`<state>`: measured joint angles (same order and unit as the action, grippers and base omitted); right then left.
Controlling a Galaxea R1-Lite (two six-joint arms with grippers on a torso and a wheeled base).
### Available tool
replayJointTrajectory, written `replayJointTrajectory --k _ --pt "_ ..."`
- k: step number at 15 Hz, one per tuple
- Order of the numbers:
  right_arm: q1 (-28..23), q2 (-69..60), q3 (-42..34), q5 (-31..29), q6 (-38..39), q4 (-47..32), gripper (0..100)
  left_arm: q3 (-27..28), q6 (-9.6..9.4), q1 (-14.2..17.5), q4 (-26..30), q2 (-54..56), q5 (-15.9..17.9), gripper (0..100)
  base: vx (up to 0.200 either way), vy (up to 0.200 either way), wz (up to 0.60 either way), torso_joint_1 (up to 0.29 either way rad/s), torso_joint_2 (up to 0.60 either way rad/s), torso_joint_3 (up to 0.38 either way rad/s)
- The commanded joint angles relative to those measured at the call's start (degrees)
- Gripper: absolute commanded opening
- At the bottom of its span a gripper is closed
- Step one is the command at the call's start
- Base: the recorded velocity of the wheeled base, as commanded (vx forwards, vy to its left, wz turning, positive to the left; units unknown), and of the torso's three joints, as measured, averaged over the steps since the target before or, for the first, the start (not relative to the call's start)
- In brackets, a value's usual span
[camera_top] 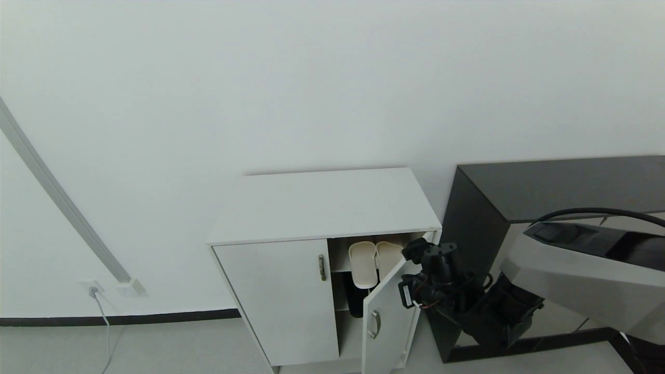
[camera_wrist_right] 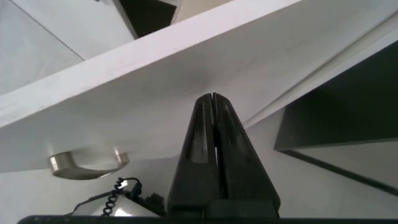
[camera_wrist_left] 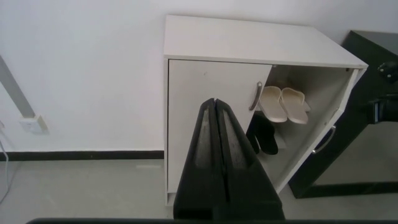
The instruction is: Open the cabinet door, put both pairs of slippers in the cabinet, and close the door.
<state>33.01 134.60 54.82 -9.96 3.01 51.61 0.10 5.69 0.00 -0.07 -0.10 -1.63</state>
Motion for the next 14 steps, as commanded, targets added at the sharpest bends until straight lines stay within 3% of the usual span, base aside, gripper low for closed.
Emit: replayJointTrajectory --k 1,7,14 --pt "0.12 0.05 2.84 -0.94 -0.02 -1.17 0 -0.01 0.02 0.0 -0.01 0.01 -0.04 0 0.0 0.0 0.0 0.0 0.0 0.0" --pt "0.03 4.27 10.83 -5.07 -0.02 -3.45 0 -0.01 0.02 0.0 -0.01 0.01 0.05 0 0.0 0.0 0.0 0.0 0.0 0.0" --pt "-0.05 5.77 15.76 -5.42 -0.2 -5.12 0 -0.01 0.11 0.0 -0.01 0.01 -0.04 0 0.0 0.0 0.0 0.0 0.0 0.0"
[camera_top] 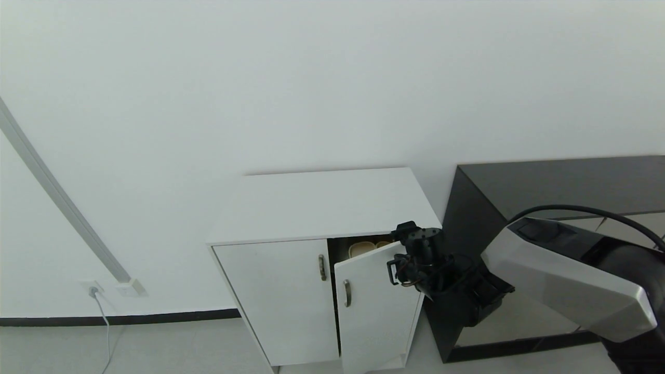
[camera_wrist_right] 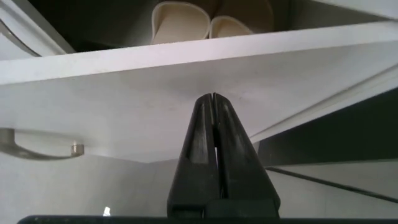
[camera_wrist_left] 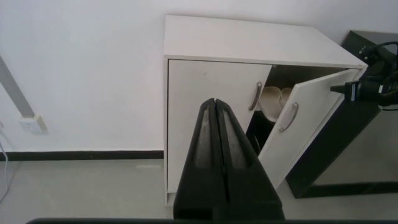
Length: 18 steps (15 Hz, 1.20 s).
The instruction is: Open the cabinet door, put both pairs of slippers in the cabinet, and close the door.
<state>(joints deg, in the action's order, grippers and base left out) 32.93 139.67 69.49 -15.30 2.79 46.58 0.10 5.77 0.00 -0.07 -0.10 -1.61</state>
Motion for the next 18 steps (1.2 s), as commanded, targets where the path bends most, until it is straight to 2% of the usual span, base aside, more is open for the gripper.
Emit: replayJointTrajectory --k 1,5,18 --pt "-0.06 0.96 2.14 -0.61 0.02 -0.97 0 -0.01 0.03 0.0 -0.01 0.01 -0.06 0 0.0 0.0 0.0 0.0 0.0 0.0" --pt "-0.5 1.66 4.69 -0.61 0.02 -3.78 0 -0.01 0.03 0.0 -0.01 0.01 -0.06 0 0.0 0.0 0.0 0.0 0.0 0.0" --pt "-1.9 4.47 9.26 -0.78 -0.15 -5.8 0 -0.01 0.03 0.0 -0.01 0.01 -0.06 0 0.0 0.0 0.0 0.0 0.0 0.0"
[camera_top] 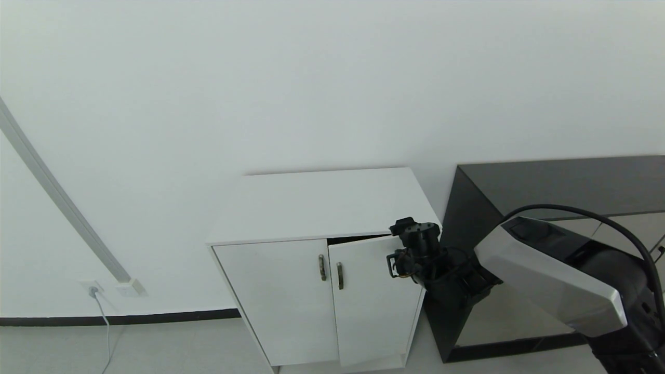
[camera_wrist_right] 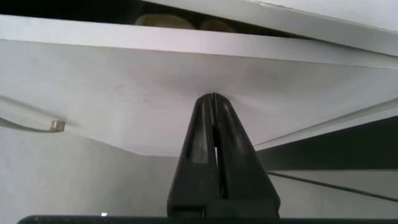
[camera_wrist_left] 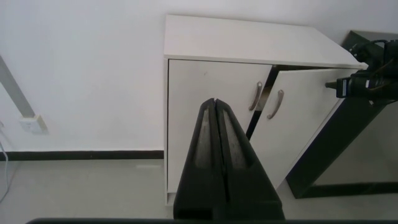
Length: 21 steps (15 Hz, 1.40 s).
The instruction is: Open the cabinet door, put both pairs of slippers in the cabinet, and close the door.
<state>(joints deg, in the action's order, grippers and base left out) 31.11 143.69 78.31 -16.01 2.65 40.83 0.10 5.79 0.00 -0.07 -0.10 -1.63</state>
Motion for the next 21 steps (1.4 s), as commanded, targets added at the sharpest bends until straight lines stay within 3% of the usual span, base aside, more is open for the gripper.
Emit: replayJointTrajectory --k 1,16,21 --pt "-0.08 0.63 0.7 0.01 -0.01 -0.05 0 -0.01 0.01 0.0 -0.01 0.01 -0.04 0 0.0 0.0 0.0 0.0 0.0 0.0" --pt "-0.52 2.74 4.22 0.01 -0.1 -0.84 0 -0.01 0.01 0.0 -0.01 0.01 -0.04 0 0.0 0.0 0.0 0.0 0.0 0.0" --pt "0.88 -3.5 -5.8 -0.52 0.08 3.65 0 -0.01 0.1 0.0 -0.01 0.01 -0.04 0 0.0 0.0 0.0 0.0 0.0 0.0"
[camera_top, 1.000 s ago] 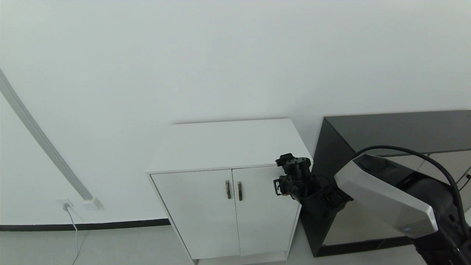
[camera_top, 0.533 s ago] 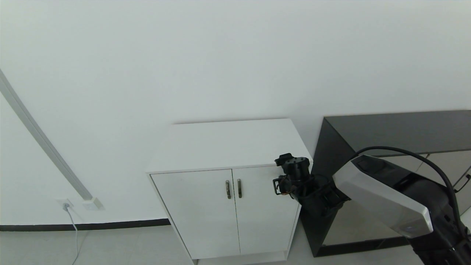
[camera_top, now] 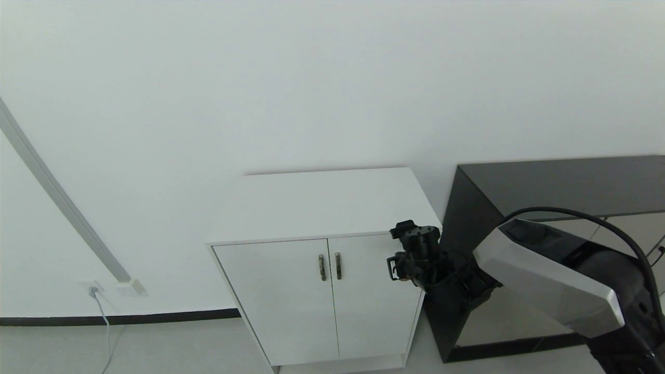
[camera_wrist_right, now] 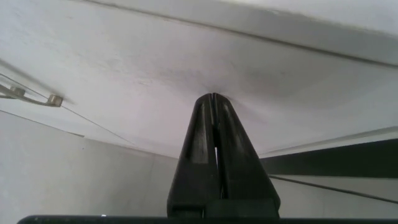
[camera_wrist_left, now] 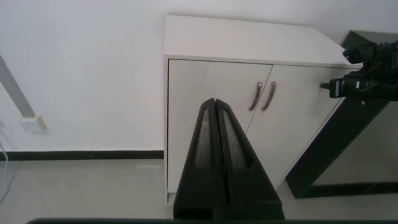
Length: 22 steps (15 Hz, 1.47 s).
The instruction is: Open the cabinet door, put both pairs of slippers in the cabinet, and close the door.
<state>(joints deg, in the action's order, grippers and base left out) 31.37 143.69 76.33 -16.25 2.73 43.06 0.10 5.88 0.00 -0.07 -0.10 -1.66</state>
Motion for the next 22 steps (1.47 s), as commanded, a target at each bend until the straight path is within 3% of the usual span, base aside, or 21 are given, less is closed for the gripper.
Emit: replayJointTrajectory --k 1,6,10,12,15,22 --pt "0.89 -5.26 -7.16 -0.98 -0.01 3.7 0 -0.01 0.01 0.0 -0.01 0.01 -0.01 0 0.0 0.0 0.0 0.0 0.0 0.0" --pt "-0.17 -16.86 -29.39 -1.33 -0.27 17.06 0 -0.01 0.01 0.0 -0.01 0.01 -0.01 0 0.0 0.0 0.0 0.0 0.0 0.0" --pt "-3.42 -26.88 -39.59 -1.86 -0.27 17.32 0 -0.01 -0.08 0.0 -0.01 0.01 -0.01 0 0.0 0.0 0.0 0.0 0.0 0.0" --pt "-5.79 -34.71 -48.38 -5.11 0.08 17.41 0 -0.01 -0.08 -0.09 -0.01 0.01 -0.01 0 0.0 0.0 0.0 0.0 0.0 0.0" --pt "-7.81 -45.52 -57.69 -4.93 -0.27 17.41 0 -0.01 -0.08 0.0 -0.01 0.01 -0.01 0 0.0 0.0 0.0 0.0 0.0 0.0" --pt "-8.87 -63.89 -71.84 -4.84 -2.82 16.97 0 -0.01 -0.08 0.0 -0.01 0.01 0.08 0 0.0 0.0 0.0 0.0 0.0 0.0"
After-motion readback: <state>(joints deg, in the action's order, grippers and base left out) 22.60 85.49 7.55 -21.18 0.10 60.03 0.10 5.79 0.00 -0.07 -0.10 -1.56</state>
